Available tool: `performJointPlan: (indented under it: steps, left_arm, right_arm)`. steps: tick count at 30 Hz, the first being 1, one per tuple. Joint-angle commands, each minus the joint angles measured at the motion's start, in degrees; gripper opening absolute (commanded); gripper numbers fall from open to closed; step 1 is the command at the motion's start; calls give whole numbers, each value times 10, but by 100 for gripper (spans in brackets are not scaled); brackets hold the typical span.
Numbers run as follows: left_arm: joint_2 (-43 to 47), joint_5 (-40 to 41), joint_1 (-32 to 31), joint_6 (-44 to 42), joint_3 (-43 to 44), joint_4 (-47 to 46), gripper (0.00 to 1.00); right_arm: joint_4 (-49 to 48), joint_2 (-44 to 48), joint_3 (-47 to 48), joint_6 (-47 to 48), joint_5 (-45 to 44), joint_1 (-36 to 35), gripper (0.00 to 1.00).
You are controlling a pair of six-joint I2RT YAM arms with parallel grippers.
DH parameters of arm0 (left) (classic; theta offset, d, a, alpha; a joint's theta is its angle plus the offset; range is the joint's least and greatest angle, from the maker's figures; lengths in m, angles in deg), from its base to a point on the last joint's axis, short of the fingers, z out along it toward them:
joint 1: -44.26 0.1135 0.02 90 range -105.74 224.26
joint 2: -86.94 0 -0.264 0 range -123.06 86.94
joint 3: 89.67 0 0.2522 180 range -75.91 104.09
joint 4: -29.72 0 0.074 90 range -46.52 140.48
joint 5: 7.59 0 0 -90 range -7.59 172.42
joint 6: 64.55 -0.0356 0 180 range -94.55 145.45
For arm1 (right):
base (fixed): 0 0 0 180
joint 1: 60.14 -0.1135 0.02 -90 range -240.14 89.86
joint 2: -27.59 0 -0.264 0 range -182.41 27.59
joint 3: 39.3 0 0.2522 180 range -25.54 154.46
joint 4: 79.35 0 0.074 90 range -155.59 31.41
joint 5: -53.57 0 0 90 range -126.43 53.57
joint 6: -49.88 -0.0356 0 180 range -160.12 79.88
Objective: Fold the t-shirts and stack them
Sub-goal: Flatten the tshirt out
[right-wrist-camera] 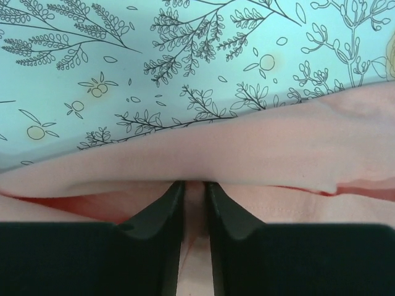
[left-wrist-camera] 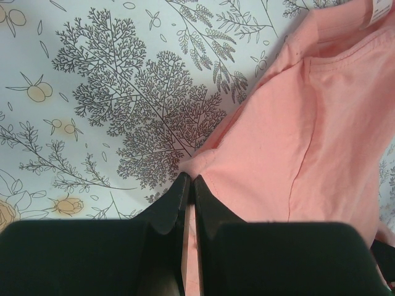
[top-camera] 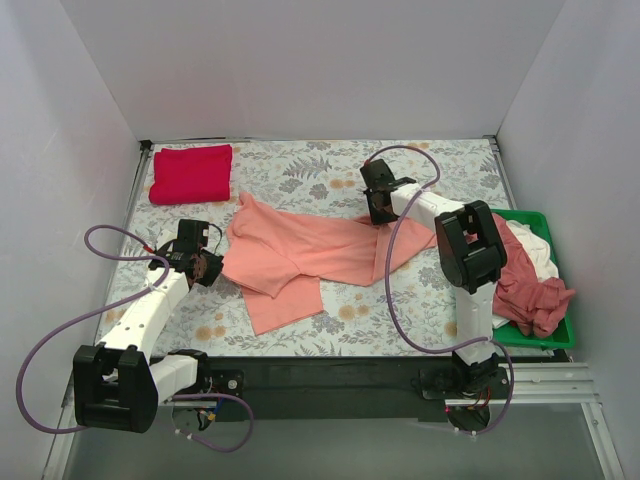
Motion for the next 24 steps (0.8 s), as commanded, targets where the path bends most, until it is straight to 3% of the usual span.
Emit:
performJointPlan:
  steps: [1, 3, 5, 11, 24]
  left_arm:
    - [15, 9, 2, -2, 10, 0, 0]
    - [17, 9, 2, -2, 10, 0, 0]
    - [16, 9, 2, -3, 10, -1, 0]
    - [27, 9, 2, -3, 18, 0, 0]
    - [80, -7, 2, -3, 58, 28, 0]
  right_arm:
    - [17, 2, 20, -3, -34, -1, 25]
    - [17, 11, 17, -9, -45, -2, 18]
    - [17, 31, 9, -15, -56, -3, 2]
    - [15, 117, -26, -34, -83, -3, 1]
    - [-22, 332, -215, -60, -64, -1, 1]
